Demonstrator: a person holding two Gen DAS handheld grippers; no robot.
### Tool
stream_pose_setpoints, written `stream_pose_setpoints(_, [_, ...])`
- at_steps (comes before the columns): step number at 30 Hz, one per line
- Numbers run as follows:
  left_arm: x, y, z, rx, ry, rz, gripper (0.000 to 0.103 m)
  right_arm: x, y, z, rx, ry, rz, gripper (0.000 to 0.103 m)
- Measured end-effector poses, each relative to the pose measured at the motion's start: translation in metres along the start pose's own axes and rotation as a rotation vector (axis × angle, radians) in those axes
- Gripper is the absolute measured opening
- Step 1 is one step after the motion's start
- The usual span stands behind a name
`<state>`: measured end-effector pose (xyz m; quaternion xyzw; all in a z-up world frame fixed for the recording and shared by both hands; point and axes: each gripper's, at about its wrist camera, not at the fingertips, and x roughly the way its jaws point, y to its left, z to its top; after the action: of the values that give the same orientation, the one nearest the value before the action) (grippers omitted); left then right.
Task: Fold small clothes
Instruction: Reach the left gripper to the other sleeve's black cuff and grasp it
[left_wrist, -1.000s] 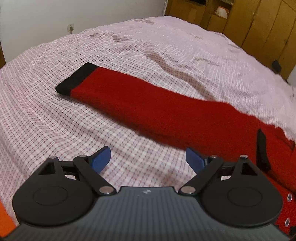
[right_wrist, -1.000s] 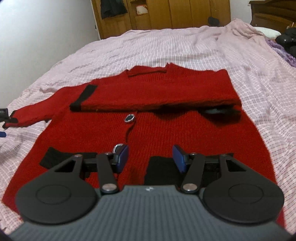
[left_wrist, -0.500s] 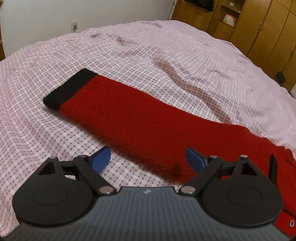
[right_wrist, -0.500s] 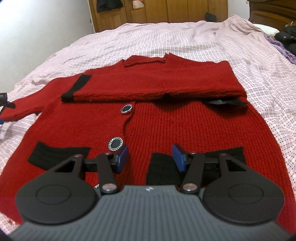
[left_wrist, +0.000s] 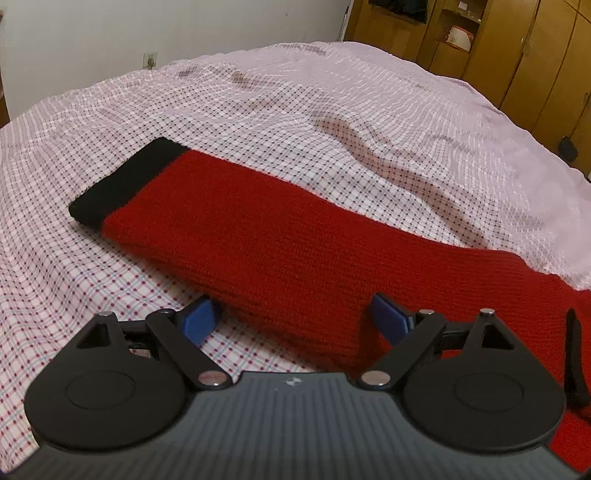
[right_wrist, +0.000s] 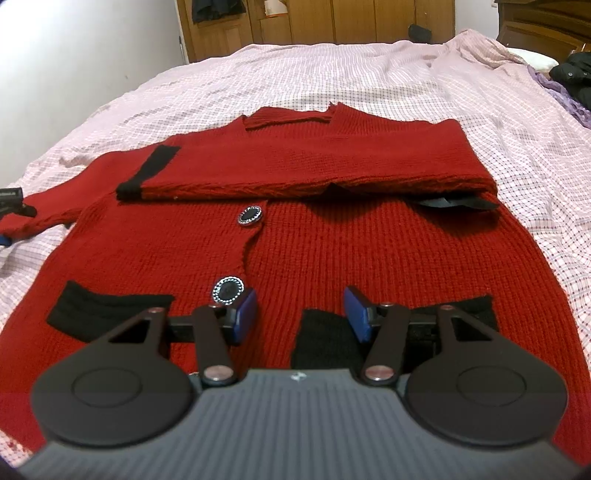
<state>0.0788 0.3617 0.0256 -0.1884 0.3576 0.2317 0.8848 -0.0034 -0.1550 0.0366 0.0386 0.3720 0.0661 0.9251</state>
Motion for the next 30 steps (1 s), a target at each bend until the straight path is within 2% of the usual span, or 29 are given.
stream_pose_setpoints(16, [0.01,-0.002,0.005,0.033,-0.048,0.007,0.091,0.002,-0.001,-0.001,0.003,-0.005,-0.001,0.056])
stream_pose_setpoints(22, [0.013,-0.005,0.007,0.052,-0.069,0.015,0.079,0.003,-0.002,-0.001,0.004,-0.004,-0.002,0.057])
stream_pose_setpoints(24, [0.013,-0.004,0.007,0.051,-0.073,0.016,0.068,0.003,-0.002,-0.001,0.009,-0.002,-0.001,0.057])
stream_pose_setpoints(26, [0.013,-0.003,0.008,0.044,-0.079,0.014,0.062,0.003,-0.001,-0.001,0.013,0.0,-0.002,0.057])
stream_pose_setpoints(30, [0.016,0.001,0.01,0.02,-0.077,-0.001,0.061,0.004,0.0,0.0,0.015,0.007,-0.01,0.057])
